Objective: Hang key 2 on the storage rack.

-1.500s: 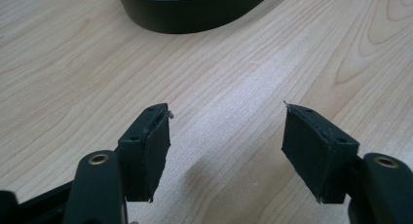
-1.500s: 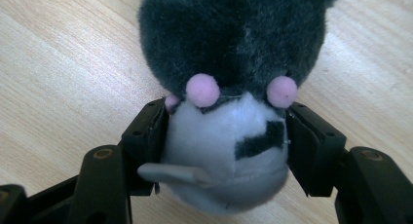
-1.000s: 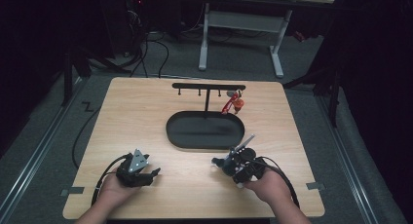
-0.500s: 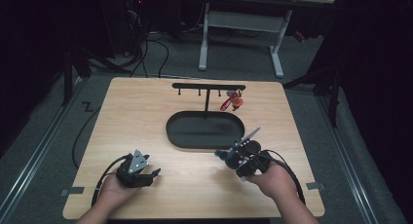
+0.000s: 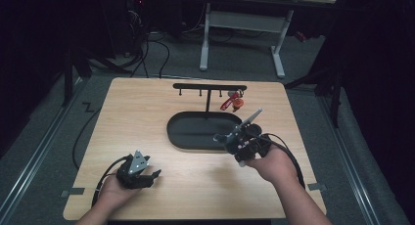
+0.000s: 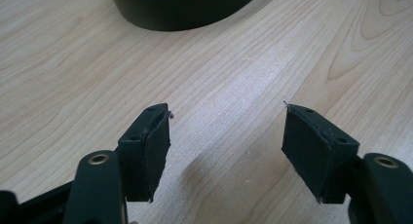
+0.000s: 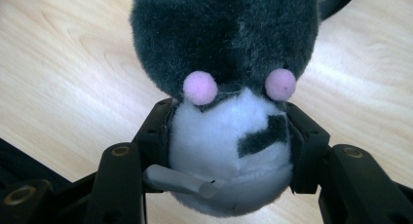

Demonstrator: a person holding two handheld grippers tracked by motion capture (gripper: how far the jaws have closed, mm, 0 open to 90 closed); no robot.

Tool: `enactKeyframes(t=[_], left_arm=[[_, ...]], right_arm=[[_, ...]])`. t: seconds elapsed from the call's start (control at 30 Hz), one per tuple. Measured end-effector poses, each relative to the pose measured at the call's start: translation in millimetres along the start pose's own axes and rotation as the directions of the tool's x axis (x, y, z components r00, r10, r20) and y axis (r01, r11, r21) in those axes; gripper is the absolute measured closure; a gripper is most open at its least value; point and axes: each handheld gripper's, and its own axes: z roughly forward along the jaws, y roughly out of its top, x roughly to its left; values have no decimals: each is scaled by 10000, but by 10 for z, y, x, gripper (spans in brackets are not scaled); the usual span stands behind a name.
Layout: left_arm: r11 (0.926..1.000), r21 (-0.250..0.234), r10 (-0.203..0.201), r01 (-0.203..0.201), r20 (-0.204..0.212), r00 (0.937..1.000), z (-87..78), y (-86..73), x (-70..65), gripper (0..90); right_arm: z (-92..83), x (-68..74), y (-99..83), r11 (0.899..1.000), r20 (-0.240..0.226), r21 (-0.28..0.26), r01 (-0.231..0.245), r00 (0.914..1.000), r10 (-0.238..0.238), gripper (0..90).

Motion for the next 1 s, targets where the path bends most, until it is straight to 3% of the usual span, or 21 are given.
enactKeyframes(t=[0.5, 1.0], left_arm=[[10000, -8, -27, 27, 35, 10000, -5, -7, 4, 345], [9999, 9, -104, 104, 66, 9999, -15, -21, 31, 344]], right_arm=[[-340, -172, 488, 9993, 330, -112, -350, 9988, 353, 472], [-414, -265, 846, 9966, 767, -215, -798, 9937, 812, 472]])
